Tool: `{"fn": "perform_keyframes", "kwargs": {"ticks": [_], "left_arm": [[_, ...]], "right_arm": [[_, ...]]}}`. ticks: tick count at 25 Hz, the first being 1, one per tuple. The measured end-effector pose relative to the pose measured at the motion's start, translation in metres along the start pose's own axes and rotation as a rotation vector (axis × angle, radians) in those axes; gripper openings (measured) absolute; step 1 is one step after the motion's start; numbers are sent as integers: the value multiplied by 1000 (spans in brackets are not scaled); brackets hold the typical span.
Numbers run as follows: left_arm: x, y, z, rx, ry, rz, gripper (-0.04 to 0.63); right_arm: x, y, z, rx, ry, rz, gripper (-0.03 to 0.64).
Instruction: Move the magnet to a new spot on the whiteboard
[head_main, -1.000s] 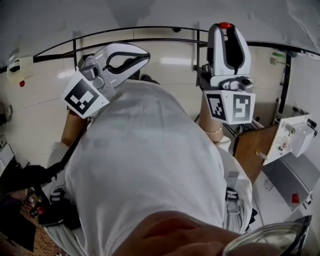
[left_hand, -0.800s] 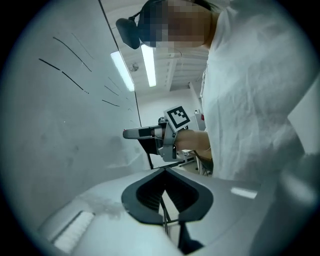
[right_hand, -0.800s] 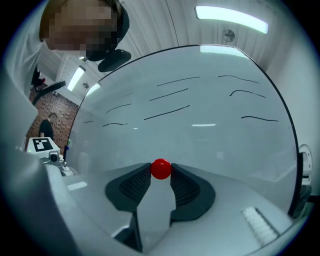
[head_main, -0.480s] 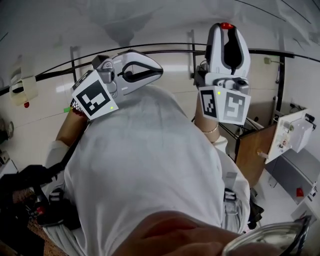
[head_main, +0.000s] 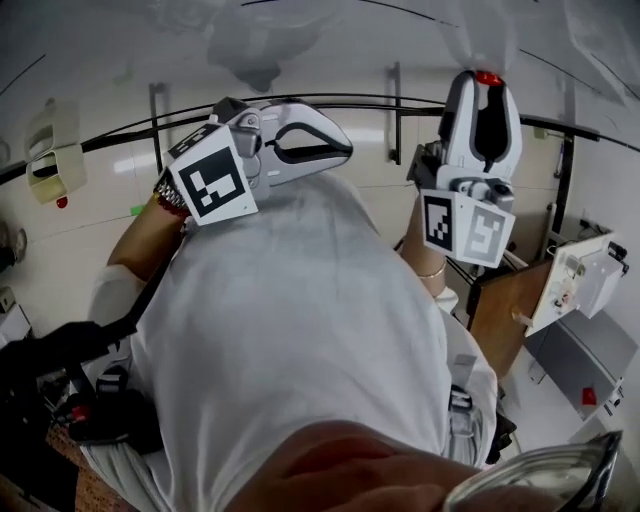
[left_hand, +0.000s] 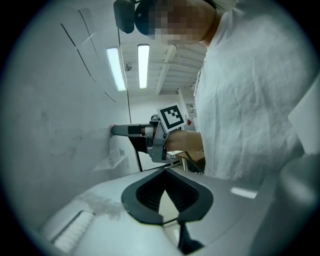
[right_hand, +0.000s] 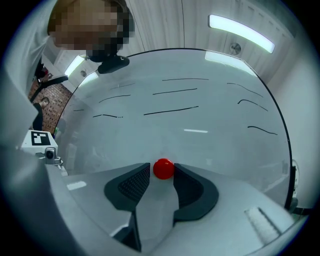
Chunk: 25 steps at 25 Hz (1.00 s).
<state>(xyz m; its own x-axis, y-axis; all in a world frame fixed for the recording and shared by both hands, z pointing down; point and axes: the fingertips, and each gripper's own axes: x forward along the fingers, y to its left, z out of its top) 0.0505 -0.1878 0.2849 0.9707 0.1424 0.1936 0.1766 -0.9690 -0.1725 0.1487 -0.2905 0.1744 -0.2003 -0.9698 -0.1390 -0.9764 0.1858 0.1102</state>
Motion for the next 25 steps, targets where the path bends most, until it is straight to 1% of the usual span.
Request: {"fn": "perform_keyframes", "kwargs": {"ticks": [3,5,7,10,12,17,19,21,22,25], "left_arm": [[-6,-6,-9,62,35,-51,6],[-9,-14,-15,111,64,-86,6],[-8,-23,-20,187,104,-120,6],[-3,-34,-29,331,182,-150,6],[-2,-41,-34,381,232,-157,6],[11,-57,-35,448,281,-154,6],[15,-62,-42,501,349,-152,6],[20,-69,-54,570,444,-170,6],[24,-73,-57,592,476,-184,6],[38,-86,-50,617,501,-194,6]], "right_arm": [[2,11,-3,20,-10,19,175],[-1,14,-11,52,-5,2,204],[-5,13,-17,74,6,-25,219],[-16,10,-24,85,24,-57,239],[-24,12,-28,97,34,-60,258],[-41,25,-33,90,65,7,275],[-46,28,-34,86,76,28,275],[-52,32,-34,88,81,45,275],[-56,33,-32,88,81,56,275],[-67,34,-26,80,81,95,275]]}}
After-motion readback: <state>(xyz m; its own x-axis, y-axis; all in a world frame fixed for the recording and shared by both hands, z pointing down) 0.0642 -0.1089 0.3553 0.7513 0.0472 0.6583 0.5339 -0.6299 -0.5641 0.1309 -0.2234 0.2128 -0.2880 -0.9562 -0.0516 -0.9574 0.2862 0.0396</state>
